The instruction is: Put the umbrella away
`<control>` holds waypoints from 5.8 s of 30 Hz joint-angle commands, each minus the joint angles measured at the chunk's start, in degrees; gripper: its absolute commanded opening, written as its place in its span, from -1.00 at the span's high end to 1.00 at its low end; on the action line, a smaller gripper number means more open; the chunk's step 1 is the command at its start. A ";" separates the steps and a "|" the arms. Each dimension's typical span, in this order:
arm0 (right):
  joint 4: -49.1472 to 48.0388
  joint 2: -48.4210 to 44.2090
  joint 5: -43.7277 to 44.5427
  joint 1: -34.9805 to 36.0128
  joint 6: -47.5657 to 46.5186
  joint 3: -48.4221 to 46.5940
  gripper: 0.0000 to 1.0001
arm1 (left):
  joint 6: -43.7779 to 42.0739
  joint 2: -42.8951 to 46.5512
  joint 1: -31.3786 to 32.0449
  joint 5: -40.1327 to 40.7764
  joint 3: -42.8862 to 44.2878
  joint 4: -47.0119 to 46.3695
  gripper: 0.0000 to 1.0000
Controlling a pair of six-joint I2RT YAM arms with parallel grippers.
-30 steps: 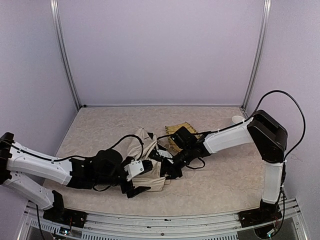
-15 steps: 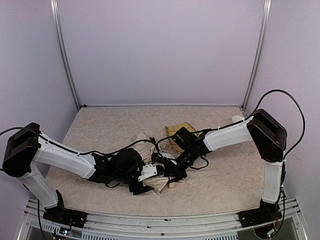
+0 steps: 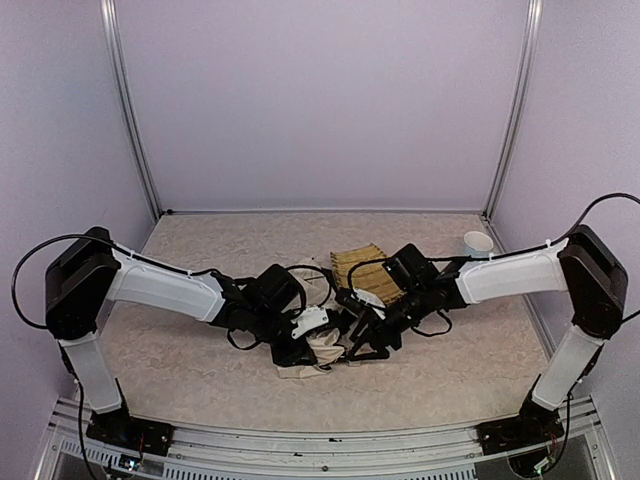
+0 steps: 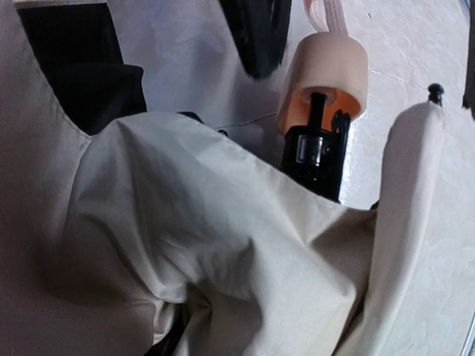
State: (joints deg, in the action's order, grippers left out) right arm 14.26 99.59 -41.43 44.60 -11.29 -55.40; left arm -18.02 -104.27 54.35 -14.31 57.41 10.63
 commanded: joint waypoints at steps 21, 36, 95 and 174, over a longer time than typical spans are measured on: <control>-41.16 -3.56 42.75 19.68 -34.66 15.38 -0.65 | 6.71 -15.02 -8.89 -30.29 8.80 19.67 0.34; -35.25 7.75 41.90 14.18 -31.99 10.01 -0.53 | 1.58 -16.27 -9.00 -36.53 10.09 23.44 0.40; 25.01 22.47 -7.86 3.86 -11.21 -19.25 0.56 | -12.97 10.90 9.99 22.54 -18.94 -14.85 -0.44; -19.77 4.96 52.86 19.15 -39.45 4.52 -0.53 | -2.02 -17.20 -7.33 -28.33 12.21 31.12 0.68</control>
State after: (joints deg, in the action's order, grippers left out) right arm -11.70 99.50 7.27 65.17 -50.06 -47.29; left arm -19.33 -117.12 45.95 -43.97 72.16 31.42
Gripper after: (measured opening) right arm 0.775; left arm 0.274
